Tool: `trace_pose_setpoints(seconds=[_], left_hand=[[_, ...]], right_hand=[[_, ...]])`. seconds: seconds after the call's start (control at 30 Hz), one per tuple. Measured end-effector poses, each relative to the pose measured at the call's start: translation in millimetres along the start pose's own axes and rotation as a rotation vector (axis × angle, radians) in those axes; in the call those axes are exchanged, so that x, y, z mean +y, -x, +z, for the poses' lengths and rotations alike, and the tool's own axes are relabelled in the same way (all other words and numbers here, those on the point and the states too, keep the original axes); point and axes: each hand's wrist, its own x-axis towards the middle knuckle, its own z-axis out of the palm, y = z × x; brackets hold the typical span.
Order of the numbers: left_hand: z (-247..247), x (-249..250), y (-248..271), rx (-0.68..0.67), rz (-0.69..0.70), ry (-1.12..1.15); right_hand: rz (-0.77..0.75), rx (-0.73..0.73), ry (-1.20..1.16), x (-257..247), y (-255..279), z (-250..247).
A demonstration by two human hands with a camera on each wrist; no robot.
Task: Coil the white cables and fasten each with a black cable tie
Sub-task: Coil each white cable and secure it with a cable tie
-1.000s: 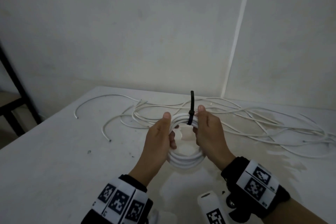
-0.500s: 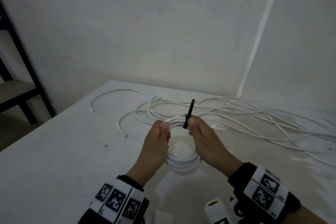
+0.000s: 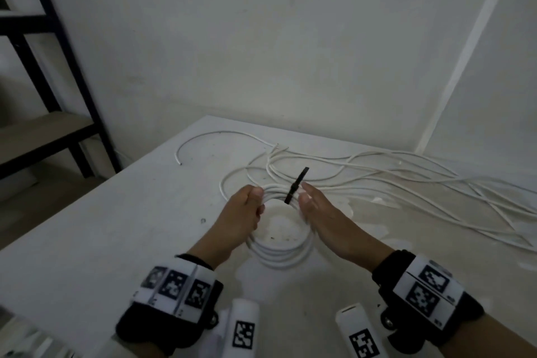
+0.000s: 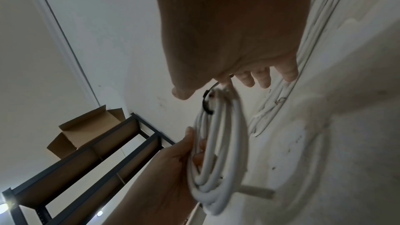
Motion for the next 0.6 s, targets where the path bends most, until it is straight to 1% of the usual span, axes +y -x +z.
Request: trace_pose_setpoints(seconds=[0.1,0.2,0.3,0.37,0.47,0.6], left_hand=[[-36,-11,-13,0.010,-0.040,-0.003],[-75,-29,-21,0.073,-0.109,-0.033],[-107,-46,-24,0.157,-0.203,0.009],[-123,-54,-28,0.154,-0.251,-0.009],[-143,-58,-38,0.140,-0.278,-0.160],[-165,-64,-52,0.160,-0.308,-0.459]], right_hand=[[0.071,0.018,0.053,2,-7,-1],[0.106,0.014,0.141,7,-15,-5],[0.143,0.017,0.213,15,-26,-7],[0.171,0.007,0.224,20,-32,-7],[0.185,0.000,0.234,25,-37,-7],[0.186,-0.004,0.240,29,-39,-9]])
